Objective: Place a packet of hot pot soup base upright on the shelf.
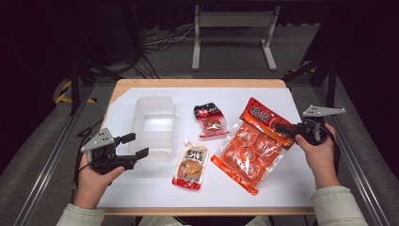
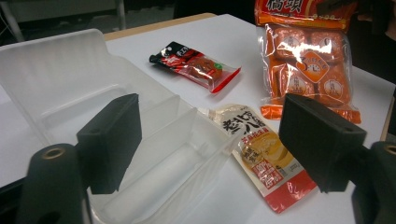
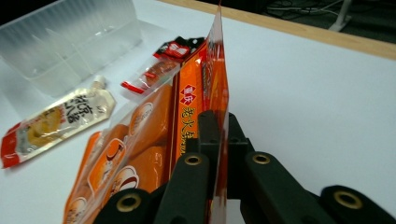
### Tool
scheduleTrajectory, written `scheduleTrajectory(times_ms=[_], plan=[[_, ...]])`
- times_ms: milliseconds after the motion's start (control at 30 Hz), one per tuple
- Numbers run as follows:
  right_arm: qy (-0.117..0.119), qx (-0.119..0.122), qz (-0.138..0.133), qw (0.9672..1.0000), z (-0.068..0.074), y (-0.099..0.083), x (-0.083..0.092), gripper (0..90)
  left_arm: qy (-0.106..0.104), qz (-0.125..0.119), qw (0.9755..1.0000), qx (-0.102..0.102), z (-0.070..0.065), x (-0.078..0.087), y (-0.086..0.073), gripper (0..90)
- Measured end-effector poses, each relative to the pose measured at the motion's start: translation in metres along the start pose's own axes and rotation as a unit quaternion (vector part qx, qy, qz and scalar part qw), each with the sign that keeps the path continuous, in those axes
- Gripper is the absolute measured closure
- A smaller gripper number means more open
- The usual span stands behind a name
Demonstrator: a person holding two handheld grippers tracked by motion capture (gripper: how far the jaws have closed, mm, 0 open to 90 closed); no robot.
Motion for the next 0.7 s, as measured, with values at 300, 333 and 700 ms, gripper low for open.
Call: scheduleTrajectory(times_ms=[300, 333, 700], plan=[[0.024, 0.029, -0.024, 0.9990, 0.028, 0.031, 0.023, 90.0, -0.012, -0.011, 0.9999, -0.002, -0.004, -0.001, 0.003, 7.2], [0.029, 0.036, -0.027, 0.9986, 0.032, 0.034, 0.026, 90.0, -0.015, -0.011, 0.9998, -0.004, -0.005, -0.001, 0.002, 4.9], [0.056, 0.081, -0.048, 0.9939, 0.063, 0.061, 0.046, 90.0, -0.024, -0.033, 0.9990, -0.020, -0.010, -0.003, 0.007, 4.7]])
Point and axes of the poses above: each handheld gripper's, and its own axes: x roughly backward along the jaws, y roughly out of its top, z roughly to its left, the point moved 6 cm from there along -x, roughly forward along the jaws, and after that the axes turned 14 degrees about -y, right-handed, at the moved point
